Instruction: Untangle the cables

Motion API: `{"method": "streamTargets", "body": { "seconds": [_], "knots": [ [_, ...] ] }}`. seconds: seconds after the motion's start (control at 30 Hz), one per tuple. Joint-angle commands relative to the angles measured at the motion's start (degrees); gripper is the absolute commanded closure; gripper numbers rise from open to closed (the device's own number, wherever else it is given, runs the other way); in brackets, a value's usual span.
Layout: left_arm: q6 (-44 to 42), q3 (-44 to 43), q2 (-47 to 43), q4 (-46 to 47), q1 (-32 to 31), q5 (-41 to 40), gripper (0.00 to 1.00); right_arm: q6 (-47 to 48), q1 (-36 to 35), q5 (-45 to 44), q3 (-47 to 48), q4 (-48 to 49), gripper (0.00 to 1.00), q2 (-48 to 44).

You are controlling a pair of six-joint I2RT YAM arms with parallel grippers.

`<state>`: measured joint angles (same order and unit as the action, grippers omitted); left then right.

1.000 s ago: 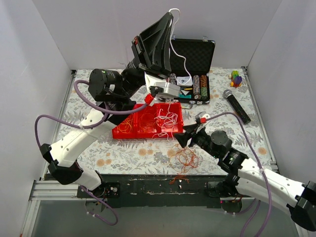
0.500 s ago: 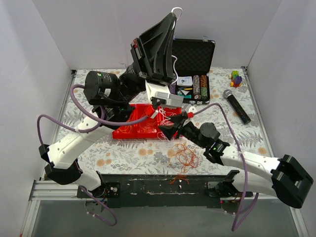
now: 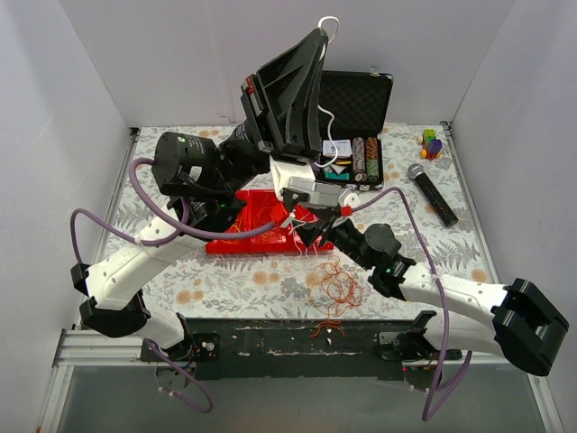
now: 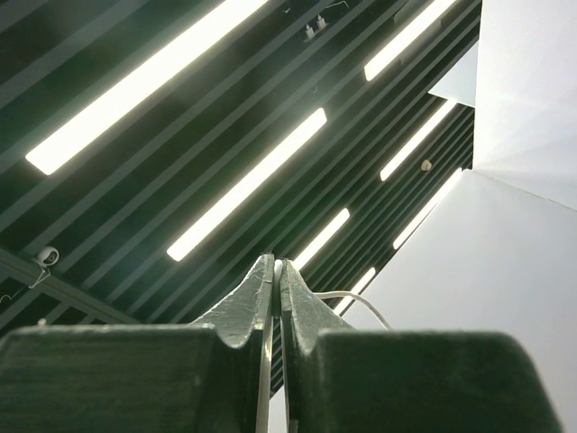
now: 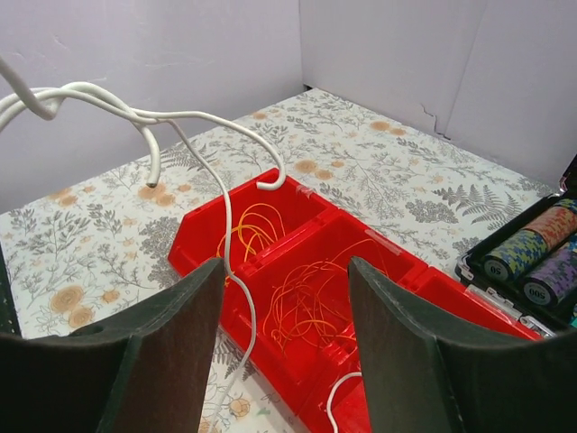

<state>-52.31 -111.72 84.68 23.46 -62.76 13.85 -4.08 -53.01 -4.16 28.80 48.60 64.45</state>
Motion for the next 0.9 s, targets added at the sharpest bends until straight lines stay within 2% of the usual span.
{"method": "streamTargets", "body": {
  "seconds": [0.0,0.17,0.23,0.3,0.37,0.4,0.43,0.47,0.63,0.73,0.87],
  "knots": [
    [-2.52,-1.74,-1.37,-0.35,-0.78,-1.63,1.00,0.92,-0.34,1.25,3.28,4.05,0.35,0.76],
    [-3.58,-3.15,-0.57,-1.05,-1.13,-2.07,1.00,-2.07,-0.77,6.27,4.07,4.75,0.38,2.88],
    [-3.58,-3.33,-0.49,-1.05,-1.22,-1.98,1.00,-3.30,-0.95,6.45,4.42,5.36,0.41,3.84],
    [-3.85,-3.24,-0.22,-1.14,-1.31,-2.24,1.00,-3.66,-1.04,6.36,5.30,5.19,0.49,4.98],
    [-4.28,-3.33,-0.22,-1.05,-1.31,-2.51,1.00,-3.66,-1.04,5.75,6.53,3.27,0.65,5.34],
    [-4.90,-3.50,-0.13,-1.14,-1.40,-2.94,1.00,-3.57,-1.04,4.70,6.88,1.52,0.76,5.08],
    [-5.60,-3.76,0.04,-1.05,-1.40,-3.47,1.00,-3.57,-0.95,2.52,7.15,-0.42,0.91,4.29],
    [-6.65,-4.11,0.13,-0.88,-1.40,-4.08,1.00,-3.57,-1.04,0.93,7.06,-2.52,0.99,4.02],
    [-15.96,-11.92,3.81,3.87,-1.40,-4.89,1.00,-6.55,-0.95,-9.00,0.22,-8.60,0.99,-2.38],
    [-19.74,-19.48,5.23,1.77,-1.40,-3.74,1.00,-9.19,-0.86,-12.26,-4.09,-12.90,0.99,-6.95],
    [-23.79,-19.86,1.55,0.53,-1.40,-5.40,1.00,-12.35,-0.86,-16.04,-9.01,-18.26,0.99,-14.33]
  ]
}}
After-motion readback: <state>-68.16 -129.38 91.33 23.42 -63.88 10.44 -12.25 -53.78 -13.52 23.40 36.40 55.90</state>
